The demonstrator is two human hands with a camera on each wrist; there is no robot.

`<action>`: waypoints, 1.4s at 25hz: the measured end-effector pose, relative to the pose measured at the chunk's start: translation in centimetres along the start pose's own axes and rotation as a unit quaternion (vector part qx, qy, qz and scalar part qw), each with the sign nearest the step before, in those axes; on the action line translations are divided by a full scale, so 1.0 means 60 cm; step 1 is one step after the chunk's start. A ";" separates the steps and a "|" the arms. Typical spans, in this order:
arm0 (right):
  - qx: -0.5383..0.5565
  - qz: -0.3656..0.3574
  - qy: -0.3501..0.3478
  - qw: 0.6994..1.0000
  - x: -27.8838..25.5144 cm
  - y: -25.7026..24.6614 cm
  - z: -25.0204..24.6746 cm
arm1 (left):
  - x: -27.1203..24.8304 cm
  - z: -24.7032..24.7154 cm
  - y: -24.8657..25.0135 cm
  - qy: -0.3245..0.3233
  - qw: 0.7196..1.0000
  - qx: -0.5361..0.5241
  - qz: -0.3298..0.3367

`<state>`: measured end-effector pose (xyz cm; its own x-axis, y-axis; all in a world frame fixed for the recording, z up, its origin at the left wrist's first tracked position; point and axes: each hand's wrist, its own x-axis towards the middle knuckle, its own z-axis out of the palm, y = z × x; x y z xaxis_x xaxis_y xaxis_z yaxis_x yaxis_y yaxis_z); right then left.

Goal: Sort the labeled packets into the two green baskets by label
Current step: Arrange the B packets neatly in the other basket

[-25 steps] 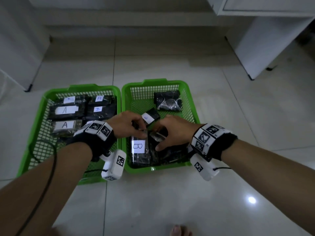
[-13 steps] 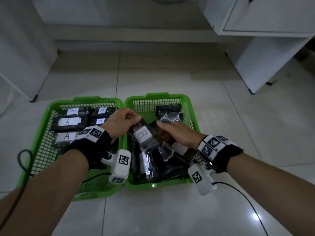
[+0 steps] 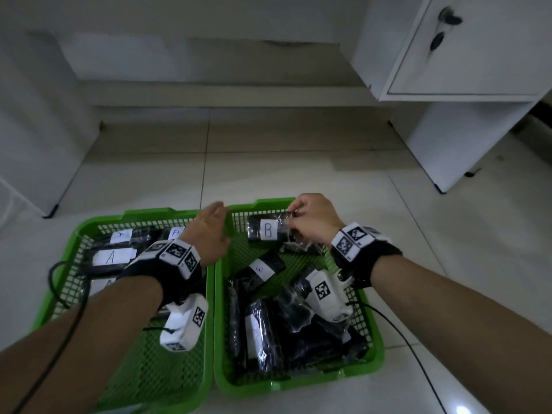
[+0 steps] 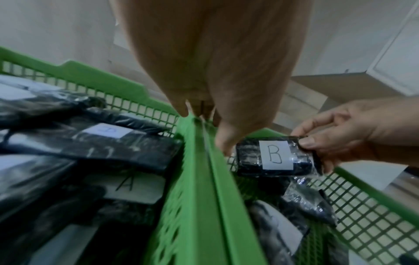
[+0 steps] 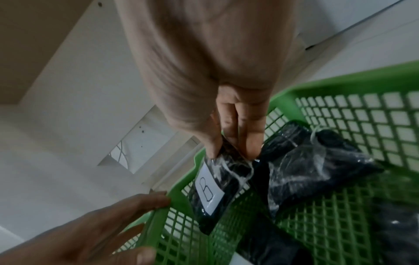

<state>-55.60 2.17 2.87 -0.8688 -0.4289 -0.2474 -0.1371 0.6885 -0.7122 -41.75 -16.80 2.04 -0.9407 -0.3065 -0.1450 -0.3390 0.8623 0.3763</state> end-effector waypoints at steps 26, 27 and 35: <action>-0.405 -0.053 -0.190 0.893 0.038 0.014 -0.017 | 0.048 0.043 0.076 -0.208 0.968 0.122 0.068; -0.424 -0.057 -0.205 0.880 0.035 0.021 -0.009 | 0.054 0.049 0.080 -0.212 0.965 0.140 0.066; -0.439 -0.073 -0.250 0.860 0.038 0.038 0.002 | 0.066 0.055 0.059 -0.224 0.952 0.199 0.059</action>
<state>-57.80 2.70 0.58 -0.5288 -0.5953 -0.6050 -0.7241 0.6882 -0.0442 -46.68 -13.61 -0.24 -0.8432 -0.0721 -0.5328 -0.1170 0.9918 0.0509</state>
